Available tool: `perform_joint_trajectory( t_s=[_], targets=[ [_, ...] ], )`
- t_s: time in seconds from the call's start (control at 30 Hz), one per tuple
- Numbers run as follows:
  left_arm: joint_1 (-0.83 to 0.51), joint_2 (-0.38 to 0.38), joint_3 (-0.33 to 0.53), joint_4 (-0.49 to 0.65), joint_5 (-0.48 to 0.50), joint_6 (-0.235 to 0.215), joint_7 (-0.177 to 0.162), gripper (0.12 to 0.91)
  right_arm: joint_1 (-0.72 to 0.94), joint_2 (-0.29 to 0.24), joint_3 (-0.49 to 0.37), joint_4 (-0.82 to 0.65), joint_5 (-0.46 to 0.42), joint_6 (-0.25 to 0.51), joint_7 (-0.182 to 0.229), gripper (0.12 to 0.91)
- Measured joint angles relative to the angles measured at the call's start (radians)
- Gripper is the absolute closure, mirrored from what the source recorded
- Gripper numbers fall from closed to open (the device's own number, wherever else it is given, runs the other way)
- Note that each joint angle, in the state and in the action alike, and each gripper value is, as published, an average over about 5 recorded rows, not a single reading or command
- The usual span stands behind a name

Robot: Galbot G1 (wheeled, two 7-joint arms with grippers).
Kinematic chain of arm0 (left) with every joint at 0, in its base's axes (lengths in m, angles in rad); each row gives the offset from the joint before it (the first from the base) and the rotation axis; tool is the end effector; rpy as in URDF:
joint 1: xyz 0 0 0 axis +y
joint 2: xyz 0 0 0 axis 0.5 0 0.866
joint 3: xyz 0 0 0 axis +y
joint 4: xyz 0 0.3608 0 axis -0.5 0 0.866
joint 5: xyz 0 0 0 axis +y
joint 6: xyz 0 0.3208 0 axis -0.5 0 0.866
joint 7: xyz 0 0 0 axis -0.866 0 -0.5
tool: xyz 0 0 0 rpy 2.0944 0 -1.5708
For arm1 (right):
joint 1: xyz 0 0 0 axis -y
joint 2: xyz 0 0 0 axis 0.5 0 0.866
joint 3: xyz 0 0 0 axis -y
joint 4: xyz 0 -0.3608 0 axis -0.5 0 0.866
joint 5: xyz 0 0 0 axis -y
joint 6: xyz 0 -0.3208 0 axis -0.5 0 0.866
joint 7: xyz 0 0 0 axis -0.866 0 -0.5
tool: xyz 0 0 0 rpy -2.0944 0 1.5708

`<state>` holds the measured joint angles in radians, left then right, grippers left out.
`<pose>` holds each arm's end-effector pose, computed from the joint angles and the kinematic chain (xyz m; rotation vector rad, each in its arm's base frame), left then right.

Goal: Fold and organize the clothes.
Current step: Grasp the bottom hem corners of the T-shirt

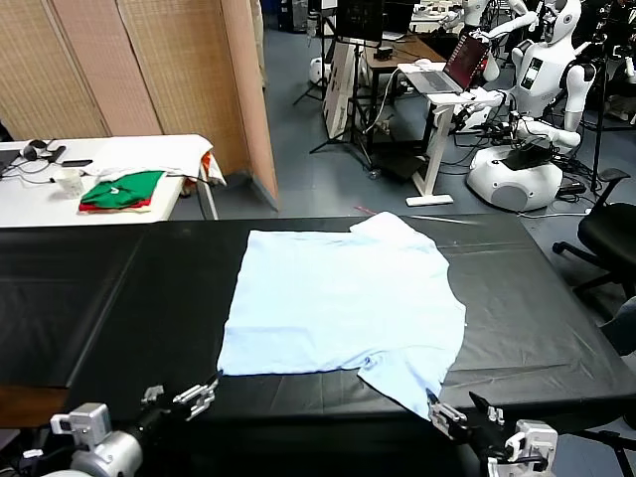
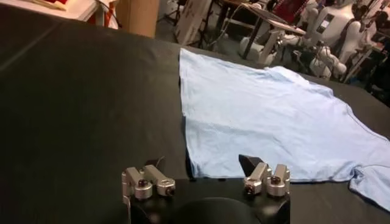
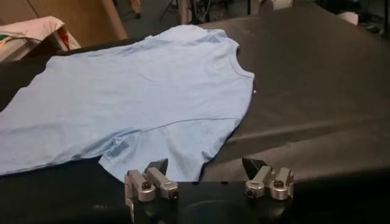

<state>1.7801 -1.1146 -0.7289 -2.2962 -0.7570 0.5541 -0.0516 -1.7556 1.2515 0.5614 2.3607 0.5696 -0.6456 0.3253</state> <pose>0.1002 0.1091 -0.2399 -0.2365 -2.5426 0.2857 0.0910 -0.0498 -0.2406 -0.0196 -2.5016 -0.1661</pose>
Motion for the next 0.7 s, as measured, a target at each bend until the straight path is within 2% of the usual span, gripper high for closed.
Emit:
perform_joint_trajectory(
  t_s=[0.47, 0.57, 0.7],
  targets=[
    [-0.058, -0.050, 0.080, 0.062, 0.069, -0.015, -0.011, 0.125, 0.032, 0.015, -0.065, -0.038, -0.035, 0.002, 0.011, 0.131],
    [-0.077, -0.061, 0.102, 0.073, 0.088, -0.016, -0.012, 0.151, 0.037, 0.018, -0.071, -0.048, -0.038, 0.005, 0.011, 0.189],
    [-0.099, -0.072, 0.124, 0.087, 0.106, -0.019, -0.013, 0.267, 0.044, 0.023, -0.081, -0.064, -0.045, 0.008, 0.011, 0.330]
  ],
)
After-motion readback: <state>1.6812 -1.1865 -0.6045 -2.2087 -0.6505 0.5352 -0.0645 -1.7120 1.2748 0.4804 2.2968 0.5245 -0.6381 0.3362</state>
